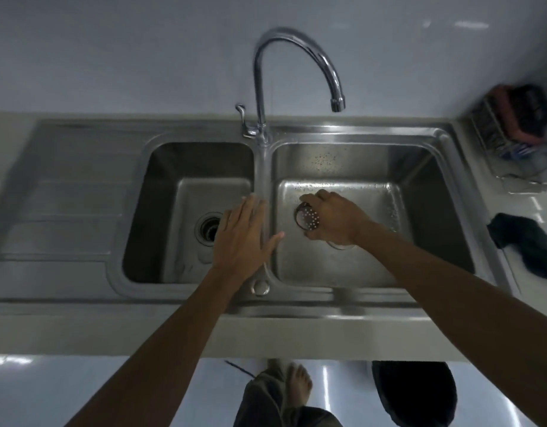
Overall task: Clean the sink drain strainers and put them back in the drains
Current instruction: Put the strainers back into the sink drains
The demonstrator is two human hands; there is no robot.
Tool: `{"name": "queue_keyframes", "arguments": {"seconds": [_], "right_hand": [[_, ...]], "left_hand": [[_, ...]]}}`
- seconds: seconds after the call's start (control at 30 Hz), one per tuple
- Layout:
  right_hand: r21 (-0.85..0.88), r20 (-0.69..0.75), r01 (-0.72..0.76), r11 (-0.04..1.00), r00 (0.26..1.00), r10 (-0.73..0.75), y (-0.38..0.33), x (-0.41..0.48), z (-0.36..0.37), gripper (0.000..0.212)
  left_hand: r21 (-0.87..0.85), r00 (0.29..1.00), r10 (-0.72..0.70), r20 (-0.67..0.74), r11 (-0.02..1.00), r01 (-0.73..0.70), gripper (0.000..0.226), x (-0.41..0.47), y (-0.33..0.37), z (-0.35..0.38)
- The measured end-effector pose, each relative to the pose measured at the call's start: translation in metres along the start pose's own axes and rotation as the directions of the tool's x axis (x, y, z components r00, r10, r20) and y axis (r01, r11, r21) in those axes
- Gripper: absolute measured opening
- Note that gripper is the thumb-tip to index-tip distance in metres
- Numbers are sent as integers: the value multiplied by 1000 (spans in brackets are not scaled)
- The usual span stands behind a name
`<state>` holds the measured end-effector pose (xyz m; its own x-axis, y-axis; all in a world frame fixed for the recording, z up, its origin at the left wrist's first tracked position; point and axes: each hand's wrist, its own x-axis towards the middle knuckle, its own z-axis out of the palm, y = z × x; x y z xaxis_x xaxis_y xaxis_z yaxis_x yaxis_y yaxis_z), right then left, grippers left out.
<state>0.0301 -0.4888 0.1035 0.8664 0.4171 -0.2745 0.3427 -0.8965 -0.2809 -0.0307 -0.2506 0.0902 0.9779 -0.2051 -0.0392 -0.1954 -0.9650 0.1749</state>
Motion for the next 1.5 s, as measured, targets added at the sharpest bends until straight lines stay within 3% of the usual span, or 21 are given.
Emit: {"name": "queue_keyframes", "arguments": {"seconds": [0.23, 0.43, 0.73, 0.83, 1.03, 1.27, 1.5], "right_hand": [[25, -58, 146, 989, 988, -144, -88, 43, -45, 85], [83, 22, 201, 976, 979, -203, -159, 113, 3, 86], [-23, 175, 31, 999, 984, -26, -171, 191, 122, 72], [-29, 183, -18, 999, 983, 23, -172, 204, 143, 77], [53, 183, -66, 996, 981, 56, -185, 224, 162, 87], [-76, 131, -95, 993, 986, 104, -181, 222, 181, 84], [-42, 113, -92, 995, 989, 97, -178, 220, 186, 85]], "left_hand": [[1, 989, -136, -53, 991, 136, 87, -23, -69, -46], [53, 973, -229, 13, 972, 228, 84, -25, -146, -26], [219, 996, -35, 88, 976, 15, 87, -11, -245, 33], [258, 996, 20, 83, 965, -41, 86, -11, -254, 41], [284, 997, 18, 75, 958, -38, 92, -11, -255, 43], [283, 995, 25, 94, 958, -51, 94, -11, -255, 44], [271, 995, 42, 90, 960, -65, 90, -11, -256, 45]]}}
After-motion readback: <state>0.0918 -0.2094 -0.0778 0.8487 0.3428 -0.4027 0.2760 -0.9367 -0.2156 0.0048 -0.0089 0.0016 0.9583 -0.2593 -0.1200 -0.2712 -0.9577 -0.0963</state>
